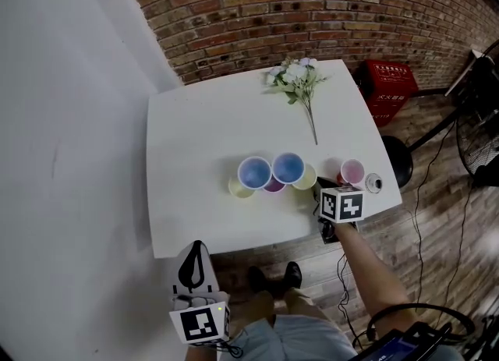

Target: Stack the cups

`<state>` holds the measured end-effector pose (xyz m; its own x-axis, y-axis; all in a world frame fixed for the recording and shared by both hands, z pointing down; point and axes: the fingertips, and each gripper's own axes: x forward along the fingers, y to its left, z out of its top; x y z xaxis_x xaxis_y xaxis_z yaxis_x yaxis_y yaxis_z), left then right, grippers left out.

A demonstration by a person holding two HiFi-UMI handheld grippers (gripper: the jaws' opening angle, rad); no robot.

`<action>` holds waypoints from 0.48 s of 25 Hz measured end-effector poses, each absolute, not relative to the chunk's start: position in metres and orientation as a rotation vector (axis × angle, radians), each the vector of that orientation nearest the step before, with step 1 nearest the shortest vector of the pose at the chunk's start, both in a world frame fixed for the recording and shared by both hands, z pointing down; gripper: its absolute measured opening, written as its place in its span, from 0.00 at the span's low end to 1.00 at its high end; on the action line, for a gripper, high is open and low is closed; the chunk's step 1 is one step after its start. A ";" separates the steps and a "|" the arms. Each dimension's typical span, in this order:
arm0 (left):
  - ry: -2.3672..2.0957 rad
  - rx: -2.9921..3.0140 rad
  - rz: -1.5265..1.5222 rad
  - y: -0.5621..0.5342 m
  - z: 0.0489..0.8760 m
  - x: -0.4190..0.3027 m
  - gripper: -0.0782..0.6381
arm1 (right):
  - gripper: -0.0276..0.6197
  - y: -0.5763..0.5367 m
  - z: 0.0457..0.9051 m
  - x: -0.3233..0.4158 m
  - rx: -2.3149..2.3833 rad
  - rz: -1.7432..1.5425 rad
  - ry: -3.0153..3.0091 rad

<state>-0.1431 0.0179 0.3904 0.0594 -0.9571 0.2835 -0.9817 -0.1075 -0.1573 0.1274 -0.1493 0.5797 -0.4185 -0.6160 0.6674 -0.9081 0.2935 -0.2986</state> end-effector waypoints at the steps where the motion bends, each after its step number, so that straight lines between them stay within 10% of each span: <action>1: -2.045 2.228 0.490 0.018 0.391 -0.143 0.12 | 0.05 -0.149 0.580 0.126 1.356 0.923 -2.143; 12: -2.050 2.221 0.492 0.018 0.389 -0.147 0.12 | 0.05 -0.150 0.579 0.123 1.339 0.919 -2.143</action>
<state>-0.1465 0.0182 0.3894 0.0532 -0.9568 0.2858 -0.9822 -0.1017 -0.1576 0.1227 -0.1498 0.5791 -0.4283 -0.6046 0.6716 -0.9033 0.3071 -0.2996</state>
